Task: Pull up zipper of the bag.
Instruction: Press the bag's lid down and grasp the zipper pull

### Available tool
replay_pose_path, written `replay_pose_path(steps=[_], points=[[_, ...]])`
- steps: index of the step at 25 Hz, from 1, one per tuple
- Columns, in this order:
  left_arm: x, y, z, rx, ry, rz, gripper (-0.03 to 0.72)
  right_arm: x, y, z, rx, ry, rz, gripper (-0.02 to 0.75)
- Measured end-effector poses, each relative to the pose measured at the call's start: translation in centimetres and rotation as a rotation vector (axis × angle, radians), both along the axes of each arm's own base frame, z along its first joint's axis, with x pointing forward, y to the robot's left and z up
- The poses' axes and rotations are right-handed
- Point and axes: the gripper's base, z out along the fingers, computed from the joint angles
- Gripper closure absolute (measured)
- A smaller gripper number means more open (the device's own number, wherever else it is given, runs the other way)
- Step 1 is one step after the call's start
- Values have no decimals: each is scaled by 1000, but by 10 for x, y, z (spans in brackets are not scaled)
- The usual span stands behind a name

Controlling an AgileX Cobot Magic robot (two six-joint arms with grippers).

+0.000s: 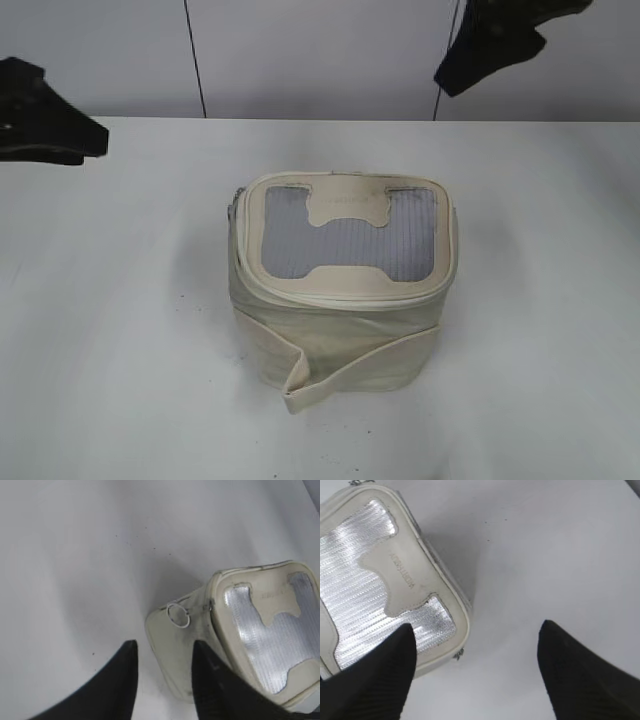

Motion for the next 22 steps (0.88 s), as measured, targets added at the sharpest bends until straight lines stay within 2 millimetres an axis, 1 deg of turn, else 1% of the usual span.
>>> replay_pose_path(steps=[5,7,9,13,17,19,22], points=[[30,-14,-5,-41,1,-66,391,35,21,-15,65,72,57,151],[39,-19,-10,-55,30,-99,385,44,30,-22,85,79,79,151],[48,-22,-17,-66,64,-121,370,49,40,-30,84,83,112,151],[62,-26,-29,-79,114,-166,344,47,67,-50,76,121,187,151],[68,-28,-43,-88,173,-193,337,41,97,-77,72,177,267,157],[69,-28,-48,-87,188,-196,337,39,107,-86,67,195,293,172],[70,-28,-49,-87,190,-197,337,39,116,-96,62,209,321,182]])
